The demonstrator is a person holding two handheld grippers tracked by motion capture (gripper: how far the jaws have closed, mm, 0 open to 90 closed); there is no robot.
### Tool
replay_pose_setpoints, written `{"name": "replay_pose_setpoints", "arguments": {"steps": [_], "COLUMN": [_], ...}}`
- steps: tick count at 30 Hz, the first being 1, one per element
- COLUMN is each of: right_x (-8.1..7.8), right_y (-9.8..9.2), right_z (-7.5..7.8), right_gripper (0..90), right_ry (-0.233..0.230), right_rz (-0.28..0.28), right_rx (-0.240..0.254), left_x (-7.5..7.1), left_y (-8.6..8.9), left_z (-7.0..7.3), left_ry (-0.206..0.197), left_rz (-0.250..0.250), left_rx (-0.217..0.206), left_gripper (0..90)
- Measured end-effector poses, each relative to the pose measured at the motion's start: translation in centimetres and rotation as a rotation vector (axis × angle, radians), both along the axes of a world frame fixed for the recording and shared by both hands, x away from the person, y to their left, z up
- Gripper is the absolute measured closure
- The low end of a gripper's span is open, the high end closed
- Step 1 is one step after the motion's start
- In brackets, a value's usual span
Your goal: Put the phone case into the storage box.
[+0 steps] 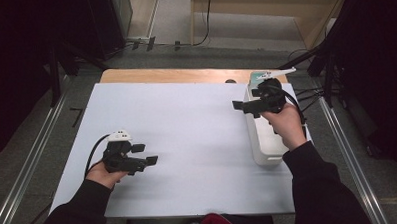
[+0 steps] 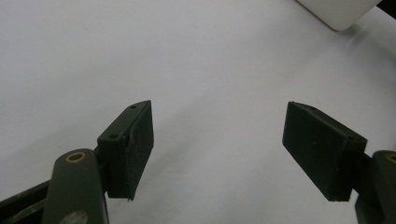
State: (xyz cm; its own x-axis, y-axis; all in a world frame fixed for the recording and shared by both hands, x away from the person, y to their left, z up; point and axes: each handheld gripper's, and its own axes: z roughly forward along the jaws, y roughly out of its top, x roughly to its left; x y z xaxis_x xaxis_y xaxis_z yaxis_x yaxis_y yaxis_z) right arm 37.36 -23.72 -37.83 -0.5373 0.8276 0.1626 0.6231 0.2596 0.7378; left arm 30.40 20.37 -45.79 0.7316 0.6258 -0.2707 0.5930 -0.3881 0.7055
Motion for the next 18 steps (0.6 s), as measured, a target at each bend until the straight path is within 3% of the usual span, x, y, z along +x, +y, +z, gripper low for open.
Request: {"name": "replay_pose_setpoints", "arguments": {"steps": [8, 10, 18], "right_x": [-1.2, -1.6, -2.8], "right_y": [0.5, 0.6, 1.0], "right_z": [-0.3, -0.4, -0.5], "right_gripper": [6.1, 13.6, 13.6], "right_ry": [-0.004, -0.027, -0.042], "right_rz": [0.028, 0.037, 0.073], "right_rx": [0.0, -0.013, 0.003], "left_x": [0.0, 0.0, 0.0], "left_y": [0.0, 0.0, 0.0], "left_z": [0.0, 0.0, 0.0], "left_ry": [0.001, 0.003, 0.004], "left_rz": [-0.003, -0.005, -0.008], "left_rx": [-0.001, -0.001, 0.0], "left_gripper": [24.6, 24.6, 24.5]}}
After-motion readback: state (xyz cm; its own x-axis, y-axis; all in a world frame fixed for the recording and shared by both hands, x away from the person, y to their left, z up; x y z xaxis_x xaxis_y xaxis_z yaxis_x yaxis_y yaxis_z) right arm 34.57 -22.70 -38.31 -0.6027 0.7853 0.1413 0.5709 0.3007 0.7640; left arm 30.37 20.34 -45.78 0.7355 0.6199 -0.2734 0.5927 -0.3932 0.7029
